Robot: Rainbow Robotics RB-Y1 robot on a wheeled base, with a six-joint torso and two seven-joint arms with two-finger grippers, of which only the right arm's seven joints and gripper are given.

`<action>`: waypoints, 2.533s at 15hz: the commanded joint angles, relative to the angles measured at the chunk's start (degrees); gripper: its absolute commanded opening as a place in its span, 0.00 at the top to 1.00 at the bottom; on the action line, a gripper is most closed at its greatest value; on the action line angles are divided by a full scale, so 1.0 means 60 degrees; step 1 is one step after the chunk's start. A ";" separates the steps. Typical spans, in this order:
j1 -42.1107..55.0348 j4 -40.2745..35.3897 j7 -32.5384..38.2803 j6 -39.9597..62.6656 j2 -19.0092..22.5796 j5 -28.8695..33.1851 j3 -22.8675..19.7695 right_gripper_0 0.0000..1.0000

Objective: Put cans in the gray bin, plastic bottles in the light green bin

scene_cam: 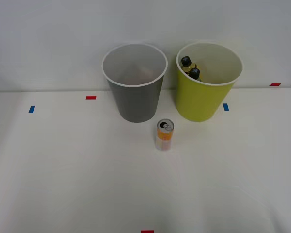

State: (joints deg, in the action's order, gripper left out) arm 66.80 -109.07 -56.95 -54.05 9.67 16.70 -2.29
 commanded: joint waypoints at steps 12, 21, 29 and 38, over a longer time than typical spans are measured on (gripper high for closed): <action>0.0000 0.0000 0.0000 0.0000 0.0000 0.0000 0.0000 0.00; 0.0000 0.0000 0.0000 0.0000 0.0000 0.0000 0.0000 0.00; 0.0000 0.0000 0.0000 0.0000 0.0000 0.0000 0.0000 0.00; 0.0000 0.0000 0.0000 0.0000 0.0000 0.0000 0.0000 0.00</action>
State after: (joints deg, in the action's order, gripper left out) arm 66.80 -109.07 -56.95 -54.05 9.67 16.70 -2.29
